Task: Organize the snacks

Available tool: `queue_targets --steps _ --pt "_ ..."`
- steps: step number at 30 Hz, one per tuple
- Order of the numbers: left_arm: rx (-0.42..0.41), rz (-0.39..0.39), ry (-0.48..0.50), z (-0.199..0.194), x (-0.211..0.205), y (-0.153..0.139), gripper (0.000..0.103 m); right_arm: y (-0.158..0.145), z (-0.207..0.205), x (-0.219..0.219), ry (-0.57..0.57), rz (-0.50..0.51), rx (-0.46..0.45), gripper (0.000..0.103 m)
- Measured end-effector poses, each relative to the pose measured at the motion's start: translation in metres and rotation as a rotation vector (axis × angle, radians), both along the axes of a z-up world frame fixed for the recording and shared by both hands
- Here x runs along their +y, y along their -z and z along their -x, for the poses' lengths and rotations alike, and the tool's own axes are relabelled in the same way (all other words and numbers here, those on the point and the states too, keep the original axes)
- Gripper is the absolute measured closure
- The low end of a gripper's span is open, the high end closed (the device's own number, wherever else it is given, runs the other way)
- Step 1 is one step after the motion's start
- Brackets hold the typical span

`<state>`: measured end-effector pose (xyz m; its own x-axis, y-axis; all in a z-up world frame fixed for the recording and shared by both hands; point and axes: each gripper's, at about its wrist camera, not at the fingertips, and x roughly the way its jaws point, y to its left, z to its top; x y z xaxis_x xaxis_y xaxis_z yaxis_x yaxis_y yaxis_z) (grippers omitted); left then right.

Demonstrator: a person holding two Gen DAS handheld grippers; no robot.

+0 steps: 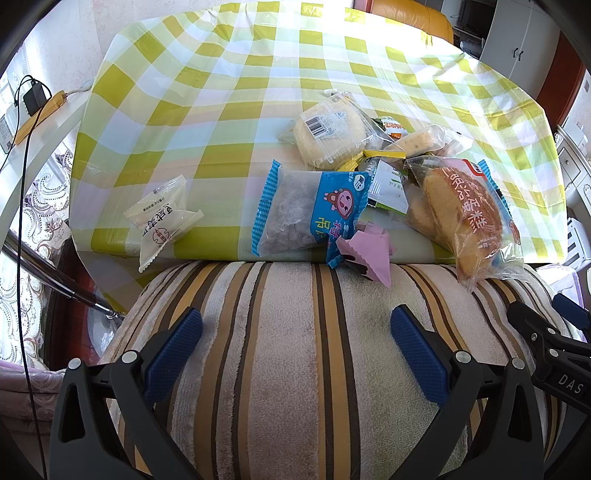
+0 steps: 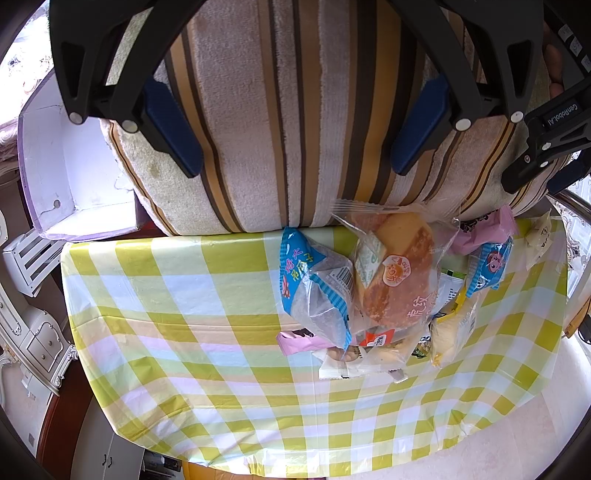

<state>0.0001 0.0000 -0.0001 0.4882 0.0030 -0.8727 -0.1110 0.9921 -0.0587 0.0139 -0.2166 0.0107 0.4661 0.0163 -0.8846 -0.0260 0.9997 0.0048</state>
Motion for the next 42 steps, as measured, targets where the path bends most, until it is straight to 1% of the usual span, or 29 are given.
queue_targets --steps 32,35,37,38,40,42 --pt "0.001 0.003 -0.001 0.0 0.0 0.0 0.004 0.001 0.002 -0.005 0.001 -0.004 -0.014 0.001" --pt "-0.011 0.032 -0.01 0.002 0.004 -0.002 0.004 -0.001 0.002 -0.001 0.001 -0.003 -0.019 0.001" --pt "-0.033 0.082 -0.019 0.005 0.011 -0.004 0.004 0.001 0.005 0.0 0.001 -0.004 -0.017 0.001" --pt "-0.054 0.112 -0.039 0.01 0.018 -0.006 0.004 0.002 0.006 0.001 0.0 -0.003 -0.017 0.001" --pt "-0.071 0.116 -0.074 0.013 0.023 -0.012 0.005 0.004 0.002 0.001 -0.002 0.012 -0.009 0.001" --pt "-0.088 0.157 -0.118 0.013 0.035 -0.013 0.005 0.004 -0.002 0.004 -0.006 0.024 -0.004 0.001"
